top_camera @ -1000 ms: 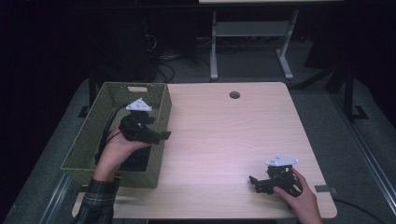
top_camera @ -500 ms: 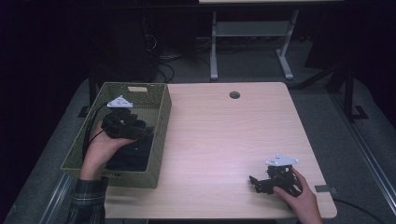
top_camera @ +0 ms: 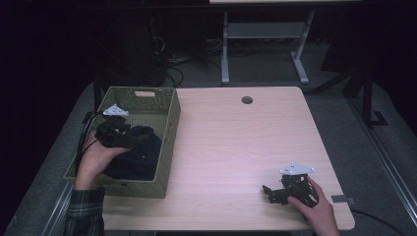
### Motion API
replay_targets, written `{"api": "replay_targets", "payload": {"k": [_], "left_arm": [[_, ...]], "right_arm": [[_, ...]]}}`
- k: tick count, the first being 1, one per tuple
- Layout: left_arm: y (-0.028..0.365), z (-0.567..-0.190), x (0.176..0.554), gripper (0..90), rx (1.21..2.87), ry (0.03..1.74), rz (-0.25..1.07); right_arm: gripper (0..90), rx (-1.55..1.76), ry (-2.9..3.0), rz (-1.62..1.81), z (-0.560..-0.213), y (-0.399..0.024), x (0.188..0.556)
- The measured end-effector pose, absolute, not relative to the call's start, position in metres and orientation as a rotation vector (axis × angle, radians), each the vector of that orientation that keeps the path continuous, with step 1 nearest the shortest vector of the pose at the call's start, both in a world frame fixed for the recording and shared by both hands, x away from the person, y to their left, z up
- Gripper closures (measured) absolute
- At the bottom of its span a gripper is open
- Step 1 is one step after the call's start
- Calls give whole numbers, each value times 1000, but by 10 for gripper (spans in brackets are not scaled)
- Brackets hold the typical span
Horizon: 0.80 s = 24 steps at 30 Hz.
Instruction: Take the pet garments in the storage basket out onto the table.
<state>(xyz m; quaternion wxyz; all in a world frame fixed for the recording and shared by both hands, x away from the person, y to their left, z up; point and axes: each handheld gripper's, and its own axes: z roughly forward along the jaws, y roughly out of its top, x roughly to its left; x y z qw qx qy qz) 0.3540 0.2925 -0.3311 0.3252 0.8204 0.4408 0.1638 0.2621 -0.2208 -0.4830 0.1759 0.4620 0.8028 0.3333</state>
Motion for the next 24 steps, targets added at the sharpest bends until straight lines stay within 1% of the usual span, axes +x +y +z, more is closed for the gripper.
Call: {"api": "replay_targets", "payload": {"k": [9, 15, 24], "left_arm": [[297, -347, 357, 141, 2206, 1184, 412], [298, -359, 361, 140, 2231, 1207, 382], [299, -382, 368, 140, 2316, 1234, 331]], "right_arm": [[0, 1309, 2273, 944, -483, -221, 262], [0, 1310, 2273, 944, -483, -221, 262], [0, 1310, 2273, 944, -483, -221, 262]]}}
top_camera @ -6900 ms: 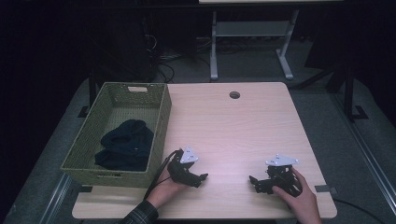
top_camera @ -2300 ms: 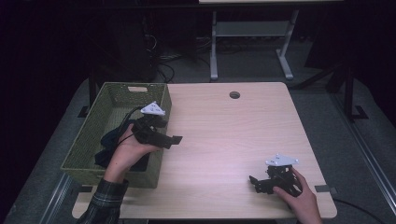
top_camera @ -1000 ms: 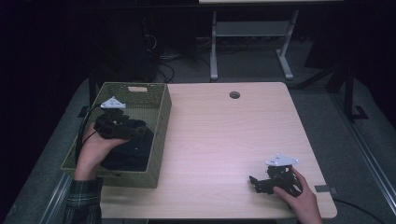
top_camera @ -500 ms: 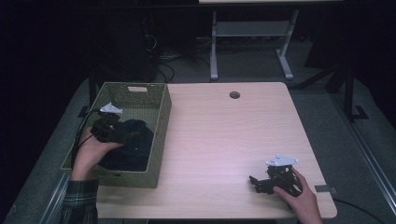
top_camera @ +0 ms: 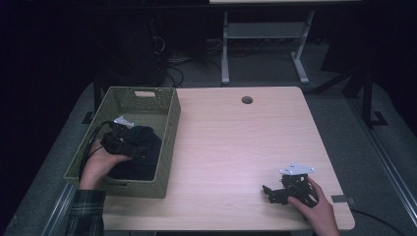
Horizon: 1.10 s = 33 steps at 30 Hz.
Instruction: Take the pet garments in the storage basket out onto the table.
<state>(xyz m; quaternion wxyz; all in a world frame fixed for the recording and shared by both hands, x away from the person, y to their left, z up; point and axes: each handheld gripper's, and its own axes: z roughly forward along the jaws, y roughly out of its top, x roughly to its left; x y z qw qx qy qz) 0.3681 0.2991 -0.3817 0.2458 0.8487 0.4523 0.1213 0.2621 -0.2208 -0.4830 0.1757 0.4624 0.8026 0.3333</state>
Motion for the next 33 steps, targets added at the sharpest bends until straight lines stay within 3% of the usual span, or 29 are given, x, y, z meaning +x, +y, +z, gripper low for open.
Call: {"api": "replay_targets", "payload": {"k": [26, 29, 30, 33], "left_arm": [[285, -429, 384, 140, 2506, 1270, 198], [284, -430, 385, 163, 2514, 1278, 186], [284, -430, 385, 216, 2516, 1276, 181], [281, -430, 383, 259, 2520, 1267, 174]], "right_arm": [[0, 1309, 2273, 944, -483, -221, 262], [0, 1310, 2273, 944, -483, -221, 262], [0, 1310, 2273, 944, -483, -221, 262], [0, 1310, 2273, 944, -483, -221, 262]]}}
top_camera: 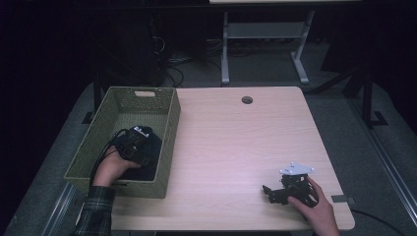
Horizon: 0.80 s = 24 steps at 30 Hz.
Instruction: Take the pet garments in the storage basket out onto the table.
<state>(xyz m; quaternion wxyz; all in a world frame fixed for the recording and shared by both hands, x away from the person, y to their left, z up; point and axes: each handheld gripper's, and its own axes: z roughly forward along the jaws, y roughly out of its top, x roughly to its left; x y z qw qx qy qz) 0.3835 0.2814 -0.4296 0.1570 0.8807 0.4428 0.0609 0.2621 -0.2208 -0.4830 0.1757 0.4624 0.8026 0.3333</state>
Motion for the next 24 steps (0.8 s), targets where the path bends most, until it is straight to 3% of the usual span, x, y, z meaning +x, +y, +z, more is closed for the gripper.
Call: {"api": "replay_targets", "payload": {"k": [1, 3, 4, 7, 9, 24], "left_arm": [[281, -429, 384, 323, 2520, 1267, 167], [281, -428, 384, 347, 2522, 1263, 156], [281, -427, 383, 427, 2520, 1262, 143], [282, -425, 383, 555, 2515, 1263, 141], [282, -422, 383, 602, 2506, 1274, 142], [294, -400, 381, 648, 2403, 1260, 180]], "right_arm": [[0, 1310, 2273, 944, -483, -221, 262], [0, 1311, 2273, 945, -483, -221, 262], [0, 1311, 2272, 945, -483, -221, 262], [0, 1312, 2272, 945, -483, -221, 262], [0, 1313, 2272, 945, -483, -221, 262], [0, 1314, 2272, 945, -483, -221, 262]]}}
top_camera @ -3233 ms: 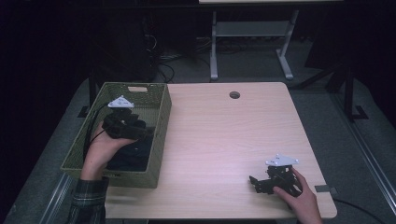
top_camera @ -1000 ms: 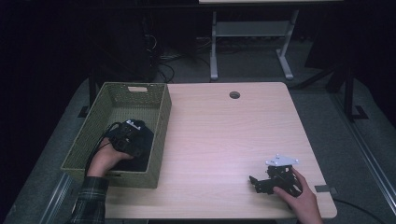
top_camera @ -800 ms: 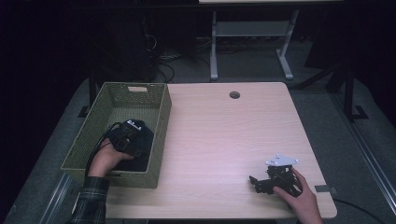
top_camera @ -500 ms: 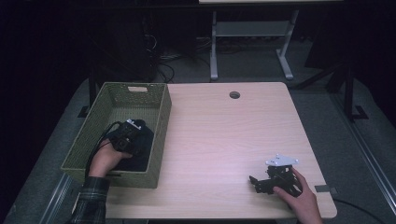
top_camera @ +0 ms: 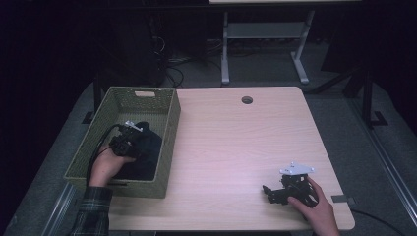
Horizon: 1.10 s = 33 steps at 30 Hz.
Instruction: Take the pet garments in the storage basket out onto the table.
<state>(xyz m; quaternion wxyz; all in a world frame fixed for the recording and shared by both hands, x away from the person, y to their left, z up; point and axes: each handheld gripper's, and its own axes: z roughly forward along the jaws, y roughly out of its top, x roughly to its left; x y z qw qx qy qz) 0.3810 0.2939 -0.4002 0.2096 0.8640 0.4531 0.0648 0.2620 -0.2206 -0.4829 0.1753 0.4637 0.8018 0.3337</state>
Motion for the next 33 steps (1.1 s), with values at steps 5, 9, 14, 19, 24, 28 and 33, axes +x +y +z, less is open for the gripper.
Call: {"api": "replay_targets", "payload": {"k": [5, 9, 14, 19, 24, 28, 33], "left_arm": [[302, -384, 376, 650, 2318, 1234, 215], [307, -376, 374, 651, 2286, 1214, 224], [315, -361, 368, 651, 2213, 1190, 252], [320, -351, 365, 651, 2173, 1173, 274], [327, -339, 362, 651, 2123, 1154, 303], [331, -328, 357, 651, 2085, 1136, 316], [336, -314, 353, 650, 2033, 1107, 347]], "right_arm": [[0, 1313, 2272, 946, -483, -221, 262], [0, 1312, 2272, 946, -483, -221, 262], [0, 1312, 2272, 946, -483, -221, 262], [0, 1312, 2272, 946, -483, -221, 262], [0, 1312, 2272, 946, -483, -221, 262], [0, 1312, 2272, 946, -483, -221, 262], [0, 1312, 2272, 946, -483, -221, 262]]}}
